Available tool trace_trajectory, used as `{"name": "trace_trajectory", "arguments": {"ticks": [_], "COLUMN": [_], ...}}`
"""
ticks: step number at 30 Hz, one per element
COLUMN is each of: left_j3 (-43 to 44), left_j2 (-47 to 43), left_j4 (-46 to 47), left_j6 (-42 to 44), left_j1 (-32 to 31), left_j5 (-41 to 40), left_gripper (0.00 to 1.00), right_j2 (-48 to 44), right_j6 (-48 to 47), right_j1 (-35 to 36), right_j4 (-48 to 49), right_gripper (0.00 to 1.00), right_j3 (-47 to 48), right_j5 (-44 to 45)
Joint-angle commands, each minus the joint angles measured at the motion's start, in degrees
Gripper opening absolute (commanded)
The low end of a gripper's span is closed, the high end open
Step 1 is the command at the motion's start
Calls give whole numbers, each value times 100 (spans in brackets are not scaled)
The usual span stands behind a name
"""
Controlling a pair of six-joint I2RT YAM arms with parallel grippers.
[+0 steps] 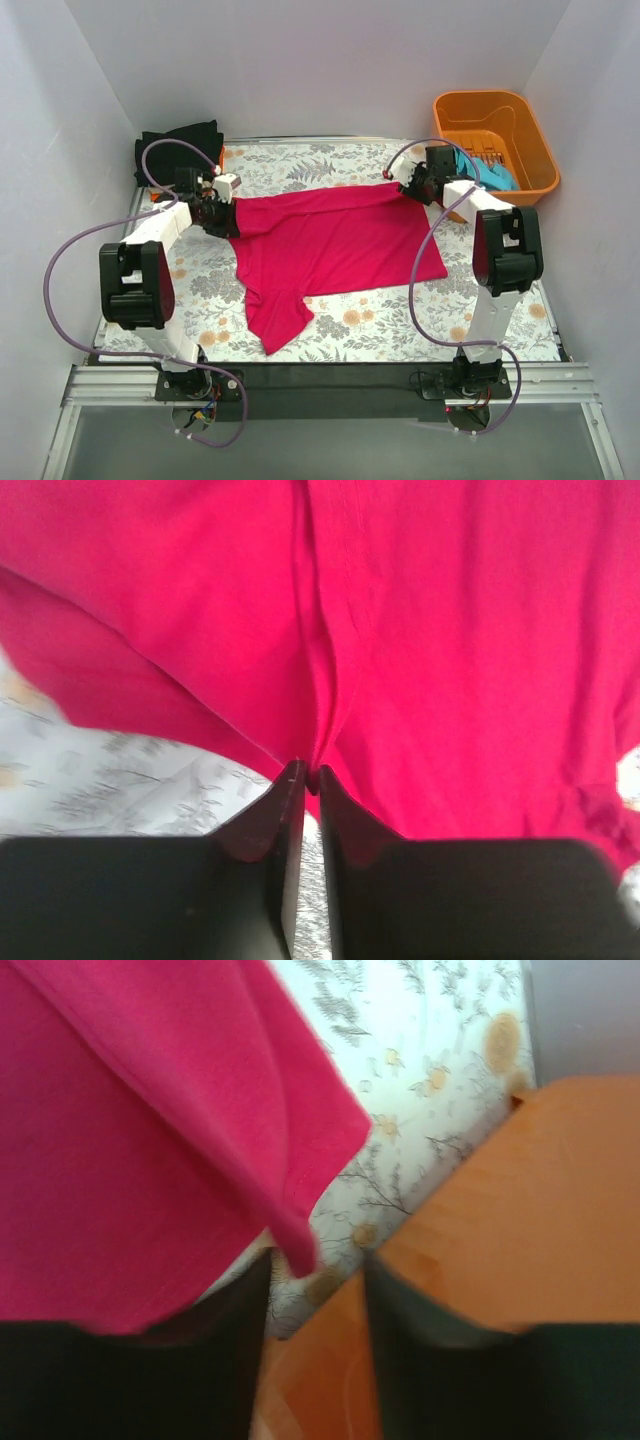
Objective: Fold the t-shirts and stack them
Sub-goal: Fold the tshirt
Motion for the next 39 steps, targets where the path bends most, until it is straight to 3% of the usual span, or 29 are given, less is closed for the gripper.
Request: {"name": "trace_trajectory", "arguments": {"ticks": [1,2,5,10,14,23,27,28,39], "left_j3": [-56,23,539,674,1069,1447,1447,1465,2026], "left_j2": [-121,-121,28,404,1187,1969,2102,2128,2313], "left_j4": [-332,-410,-499,132,292,529,503,477,107], "left_j6": [222,204,2,-612,-973,-1475,-1431,-1353,-666], "left_j1": [-42,45,476,538,529,485,494,485,977], "left_j5": [210,392,473,-656,-1267,-1267,-1590,-1670,-2190], "left_gripper": [16,23,38,41,33,34,13,0,0], "right_j2": [-187,-379,-601,-514,-303,259,479,541,735], "right_j6": [-317,-327,-248,7,157,552,640,692,851], "right_j1": [-78,-78,-69,-78,-60,63,133,159,195], "right_j4": [-570,-624,-887,-1458,-1767,-2189,-2294,-2373,-2663], "right_gripper": [47,55,56,51,41,38,35,35,38], "right_j3": [-126,-170,-162,172,278,410,401,444,375], "right_j5": [-393,-559,-788,-781,-710,-578,-403,-350,-235]}}
